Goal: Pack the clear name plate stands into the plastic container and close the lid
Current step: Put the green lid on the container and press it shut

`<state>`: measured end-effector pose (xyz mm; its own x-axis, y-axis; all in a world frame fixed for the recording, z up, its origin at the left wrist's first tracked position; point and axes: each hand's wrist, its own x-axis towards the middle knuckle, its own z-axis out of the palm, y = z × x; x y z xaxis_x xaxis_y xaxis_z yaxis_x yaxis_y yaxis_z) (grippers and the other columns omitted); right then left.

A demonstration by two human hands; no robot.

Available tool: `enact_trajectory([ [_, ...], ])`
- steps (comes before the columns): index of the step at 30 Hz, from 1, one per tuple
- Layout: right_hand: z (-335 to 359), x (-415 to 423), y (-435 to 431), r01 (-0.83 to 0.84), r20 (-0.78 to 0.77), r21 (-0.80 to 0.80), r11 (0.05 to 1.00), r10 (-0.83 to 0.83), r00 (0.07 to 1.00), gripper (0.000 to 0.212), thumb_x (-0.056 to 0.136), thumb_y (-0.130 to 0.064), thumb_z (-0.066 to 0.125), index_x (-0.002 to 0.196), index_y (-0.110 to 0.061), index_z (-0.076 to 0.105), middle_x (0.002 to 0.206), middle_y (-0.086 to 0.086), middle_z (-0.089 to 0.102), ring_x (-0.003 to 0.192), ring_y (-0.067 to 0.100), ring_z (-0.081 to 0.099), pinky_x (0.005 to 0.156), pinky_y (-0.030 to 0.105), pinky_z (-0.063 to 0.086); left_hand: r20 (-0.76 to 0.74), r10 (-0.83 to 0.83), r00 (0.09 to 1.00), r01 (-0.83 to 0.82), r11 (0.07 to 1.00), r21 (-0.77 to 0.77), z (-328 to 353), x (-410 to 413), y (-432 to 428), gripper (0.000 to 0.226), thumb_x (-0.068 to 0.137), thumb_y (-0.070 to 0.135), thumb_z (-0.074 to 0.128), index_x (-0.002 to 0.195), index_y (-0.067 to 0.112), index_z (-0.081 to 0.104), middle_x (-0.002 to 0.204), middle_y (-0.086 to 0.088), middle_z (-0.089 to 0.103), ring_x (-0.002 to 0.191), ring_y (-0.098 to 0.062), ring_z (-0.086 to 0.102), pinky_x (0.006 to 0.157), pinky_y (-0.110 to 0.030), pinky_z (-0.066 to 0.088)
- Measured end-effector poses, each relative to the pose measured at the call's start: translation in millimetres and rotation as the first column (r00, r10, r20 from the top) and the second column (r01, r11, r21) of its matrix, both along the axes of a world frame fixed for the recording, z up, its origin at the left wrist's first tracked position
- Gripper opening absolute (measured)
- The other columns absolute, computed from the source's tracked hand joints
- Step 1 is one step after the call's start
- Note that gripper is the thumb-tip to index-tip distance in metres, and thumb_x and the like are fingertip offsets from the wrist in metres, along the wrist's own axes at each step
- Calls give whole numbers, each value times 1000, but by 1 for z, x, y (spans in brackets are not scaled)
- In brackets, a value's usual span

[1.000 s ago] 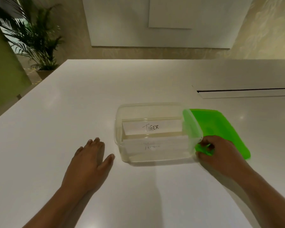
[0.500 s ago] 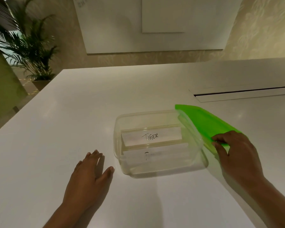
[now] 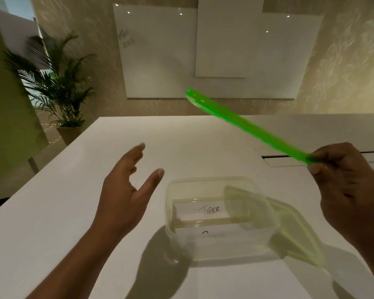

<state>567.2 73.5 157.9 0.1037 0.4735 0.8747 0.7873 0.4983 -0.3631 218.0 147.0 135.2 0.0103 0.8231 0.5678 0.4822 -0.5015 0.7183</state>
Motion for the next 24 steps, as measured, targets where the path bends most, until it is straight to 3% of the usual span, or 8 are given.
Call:
enact_trajectory([
  [3, 15, -4, 7, -248, -232, -31, 968, 235, 944, 18, 90, -55, 56, 98, -40, 60, 90, -19, 64, 83, 1, 59, 78, 15, 45, 28, -47, 999, 43, 992, 119, 29, 2, 6, 64, 89, 51, 61, 146, 29, 43, 141, 11, 51, 122, 1, 54, 87, -15, 44],
  [8, 32, -13, 16, -555, -518, 14, 832, 480, 707, 29, 78, -56, 70, 92, -31, 70, 82, -12, 72, 77, 7, 64, 77, 22, 54, 110, -124, 986, 105, 982, 159, 43, 1, 12, 46, 90, 42, 59, 135, 31, 57, 127, 8, 64, 109, -4, 63, 83, -26, 53],
  [10, 36, -19, 16, -585, -583, 10, 811, 480, 656, 29, 76, -52, 72, 90, -27, 72, 81, -9, 73, 77, 8, 65, 75, 23, 55, 210, -218, 953, 192, 972, 138, 39, 1, 11, 29, 89, 36, 65, 117, 43, 67, 105, 7, 74, 96, -8, 68, 84, -29, 56],
  [12, 39, -22, 18, -569, -658, 5, 822, 431, 617, 28, 74, -45, 74, 90, -21, 72, 82, -5, 74, 79, 11, 66, 76, 24, 57, 303, -239, 923, 216, 971, 106, 32, 3, 7, 19, 81, 37, 73, 97, 49, 74, 88, 0, 77, 77, -8, 69, 74, -26, 58],
  [15, 35, -25, 26, -514, -801, -18, 858, 295, 520, 17, 75, -30, 68, 86, -16, 68, 70, -5, 73, 68, 7, 66, 68, 21, 57, 507, -198, 839, 240, 971, -18, 19, 13, -1, 8, 73, 39, 76, 80, 41, 80, 64, -1, 73, 52, -7, 63, 54, -23, 55],
  [18, 18, -30, 31, -506, -876, -77, 859, 183, 445, 15, 84, -27, 64, 84, -12, 66, 68, -3, 73, 64, 8, 66, 65, 20, 57, 688, -57, 723, 227, 961, -160, 3, 27, -7, 10, 79, 25, 74, 72, 27, 81, 52, 5, 66, 43, -8, 59, 47, -21, 52],
  [21, -10, -32, 28, -512, -866, -216, 831, 79, 494, 17, 92, -20, 61, 103, -15, 72, 89, -2, 77, 70, 11, 68, 62, 24, 58, 729, 85, 679, 185, 942, -282, -14, 38, -12, 26, 90, 14, 69, 66, 17, 78, 48, 6, 60, 41, -8, 57, 46, -23, 53],
  [24, -34, -27, 28, -420, -760, -393, 818, -32, 649, 36, 87, -13, 65, 120, -27, 67, 101, -5, 74, 66, 10, 60, 56, 26, 50, 549, 80, 832, 134, 931, -339, -29, 37, -17, 32, 92, 23, 68, 63, 32, 79, 57, 11, 70, 47, -4, 63, 57, -23, 55],
])
